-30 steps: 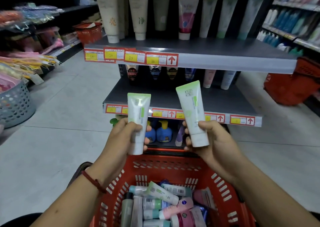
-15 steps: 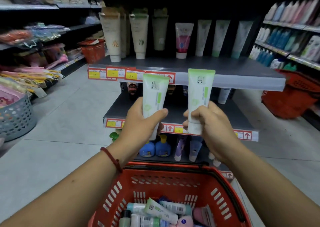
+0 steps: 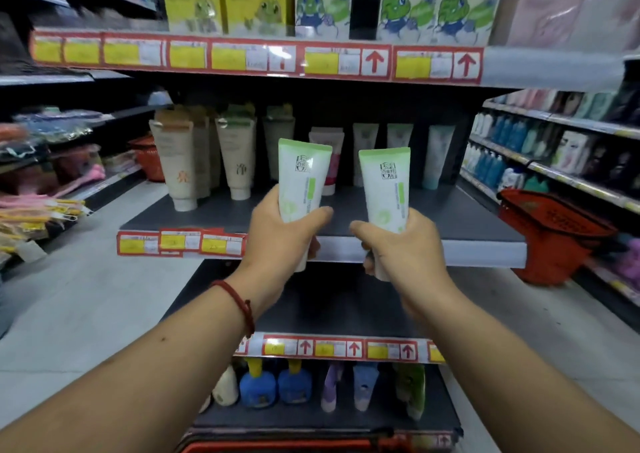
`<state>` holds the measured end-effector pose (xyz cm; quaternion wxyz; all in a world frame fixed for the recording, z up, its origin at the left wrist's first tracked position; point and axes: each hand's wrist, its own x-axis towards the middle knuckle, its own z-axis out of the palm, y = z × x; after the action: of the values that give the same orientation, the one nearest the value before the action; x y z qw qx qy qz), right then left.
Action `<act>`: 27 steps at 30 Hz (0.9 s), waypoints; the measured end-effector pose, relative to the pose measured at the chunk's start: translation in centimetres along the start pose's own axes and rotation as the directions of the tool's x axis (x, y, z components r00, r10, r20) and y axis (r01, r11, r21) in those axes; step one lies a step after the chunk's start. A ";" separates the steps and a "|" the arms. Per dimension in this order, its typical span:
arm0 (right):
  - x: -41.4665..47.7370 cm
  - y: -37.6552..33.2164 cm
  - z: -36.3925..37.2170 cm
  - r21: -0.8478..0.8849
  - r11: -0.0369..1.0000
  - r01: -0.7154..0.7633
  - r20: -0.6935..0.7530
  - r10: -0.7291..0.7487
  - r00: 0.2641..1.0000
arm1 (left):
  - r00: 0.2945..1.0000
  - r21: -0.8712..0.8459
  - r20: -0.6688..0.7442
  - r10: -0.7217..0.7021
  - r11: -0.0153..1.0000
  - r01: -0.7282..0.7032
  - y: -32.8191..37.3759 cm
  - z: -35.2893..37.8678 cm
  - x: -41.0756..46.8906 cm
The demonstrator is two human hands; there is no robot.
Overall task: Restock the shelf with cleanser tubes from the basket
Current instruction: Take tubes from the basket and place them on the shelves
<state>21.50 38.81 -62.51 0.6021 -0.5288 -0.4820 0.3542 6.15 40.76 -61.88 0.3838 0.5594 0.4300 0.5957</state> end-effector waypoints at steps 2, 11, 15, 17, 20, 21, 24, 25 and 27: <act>2.0 0.3 -0.2 -0.003 1.000 -0.017 -0.037 0.016 0.999 | 1.000 -0.019 -0.011 -0.022 1.000 0.021 -0.3 1.2 1.6; 12.9 1.5 -0.3 -0.157 0.987 0.027 -0.164 -0.053 0.985 | 0.989 -0.143 -0.080 -0.126 0.983 0.114 -2.6 5.8 9.5; 18.1 1.9 1.4 -0.140 0.990 0.019 -0.141 -0.039 0.989 | 0.986 -0.159 -0.056 -0.158 0.976 0.147 -3.1 6.2 12.2; 20.8 2.4 2.4 -0.146 0.989 0.017 -0.119 -0.035 0.992 | 0.988 -0.150 -0.040 -0.150 0.978 0.143 -3.5 6.0 13.1; 23.8 3.4 4.0 -0.173 0.985 -0.002 -0.134 -0.022 0.991 | 0.990 -0.151 -0.024 -0.138 0.980 0.133 -3.9 5.3 14.0; 24.6 3.8 4.5 -0.177 0.984 -0.015 -0.138 -0.010 0.990 | 0.991 -0.152 -0.021 -0.134 0.980 0.130 -4.0 5.0 14.2; 26.3 5.2 5.1 -0.154 0.987 -0.051 -0.126 0.031 0.991 | 0.992 -0.141 0.002 -0.126 0.982 0.125 -4.3 4.4 14.5; 26.7 5.7 5.1 -0.151 0.987 -0.058 -0.128 0.039 0.991 | 0.992 -0.135 0.008 -0.123 0.983 0.123 -4.5 4.1 14.6; 27.3 6.7 5.2 -0.155 0.986 -0.062 -0.151 0.039 0.988 | 0.992 -0.120 0.013 -0.123 0.985 0.124 -4.9 3.8 14.7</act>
<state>24.89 67.17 -63.58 0.5827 -0.6121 -0.4494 0.2896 8.66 56.45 -61.51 0.4542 0.5092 0.4261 0.5940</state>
